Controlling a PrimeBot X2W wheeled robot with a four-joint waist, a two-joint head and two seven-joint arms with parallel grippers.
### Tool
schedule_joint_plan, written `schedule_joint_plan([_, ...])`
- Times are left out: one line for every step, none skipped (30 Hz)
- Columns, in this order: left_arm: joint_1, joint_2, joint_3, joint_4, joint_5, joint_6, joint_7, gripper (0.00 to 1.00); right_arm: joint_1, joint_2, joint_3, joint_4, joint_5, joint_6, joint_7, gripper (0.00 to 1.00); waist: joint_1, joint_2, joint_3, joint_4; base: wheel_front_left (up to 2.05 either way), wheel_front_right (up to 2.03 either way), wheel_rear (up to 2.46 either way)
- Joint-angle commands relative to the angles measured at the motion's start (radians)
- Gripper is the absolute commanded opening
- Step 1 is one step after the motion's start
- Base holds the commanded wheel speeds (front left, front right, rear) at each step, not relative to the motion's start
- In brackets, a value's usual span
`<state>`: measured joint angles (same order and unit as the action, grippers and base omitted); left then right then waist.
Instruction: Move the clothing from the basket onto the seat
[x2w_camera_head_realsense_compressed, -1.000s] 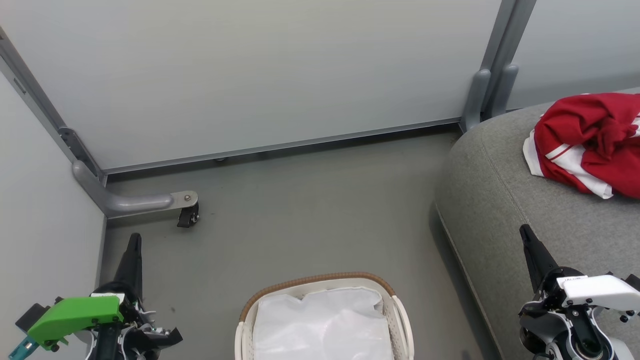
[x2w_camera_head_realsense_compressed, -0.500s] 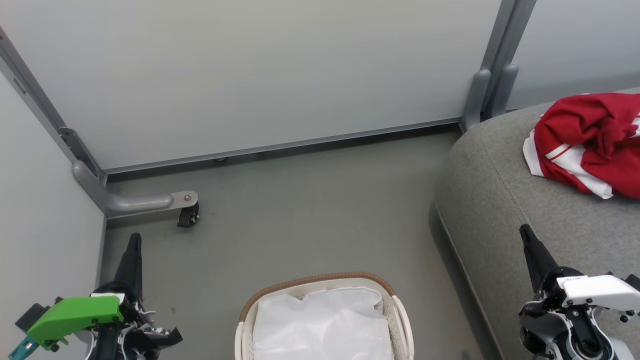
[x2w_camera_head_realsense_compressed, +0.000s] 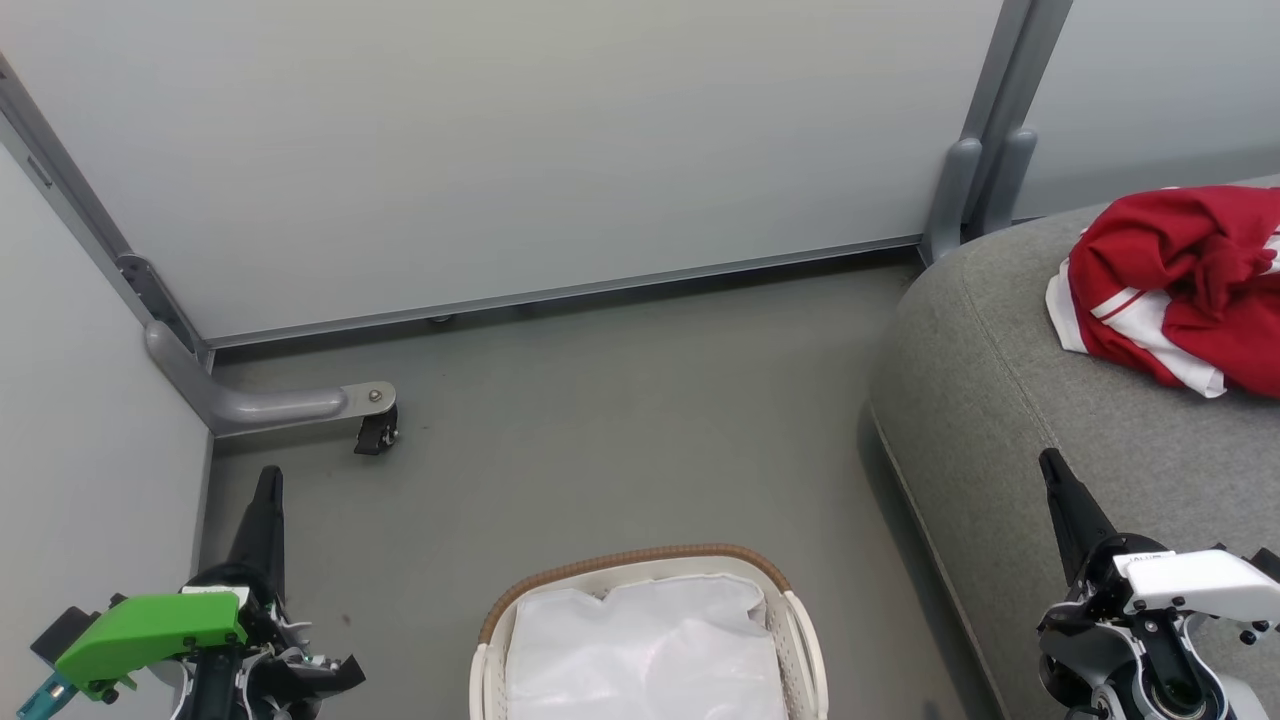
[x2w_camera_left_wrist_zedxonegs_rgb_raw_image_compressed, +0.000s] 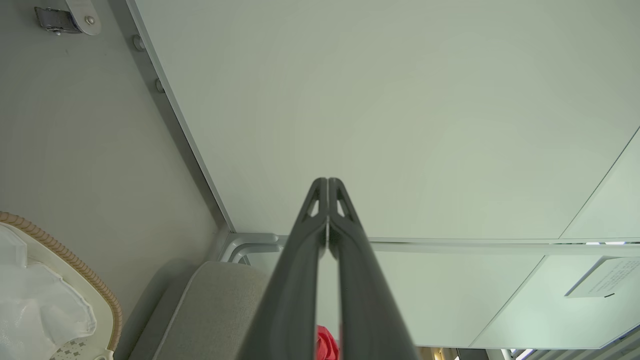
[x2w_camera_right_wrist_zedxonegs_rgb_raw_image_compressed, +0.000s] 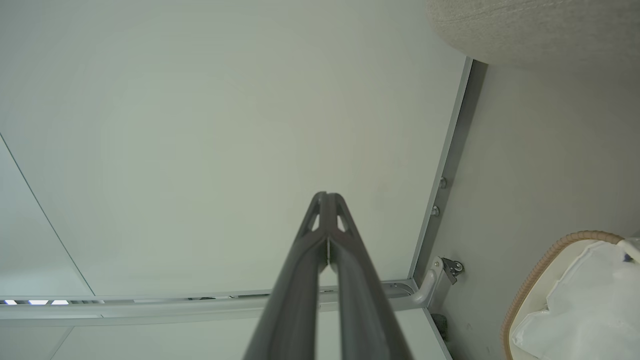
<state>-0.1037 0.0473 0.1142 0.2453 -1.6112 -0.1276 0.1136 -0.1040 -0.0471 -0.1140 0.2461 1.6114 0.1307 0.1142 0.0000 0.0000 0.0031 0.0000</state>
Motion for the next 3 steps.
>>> schedule_joint_plan([-0.01,0.005,0.002,-0.002,-0.003,-0.006,0.004,0.0,-0.008,-0.006,-0.002,-0.004,0.003,0.0,0.003,0.0,0.0,0.0,0.0,0.0,0.0,0.0,0.0])
schedule_joint_plan([-0.01,0.005,0.002,-0.002,-0.003,-0.006,0.004,0.0,-0.008,-0.006,-0.002,-0.004,0.003,0.0,0.003,0.0,0.0,0.0,0.0,0.0,0.0,0.0,0.0])
schedule_joint_plan([-0.01,0.005,0.002,-0.002,-0.003,-0.006,0.004,0.0,-0.008,-0.006,-0.002,-0.004,0.003,0.0,0.003,0.0,0.0,0.0,0.0,0.0,0.0,0.0,0.0])
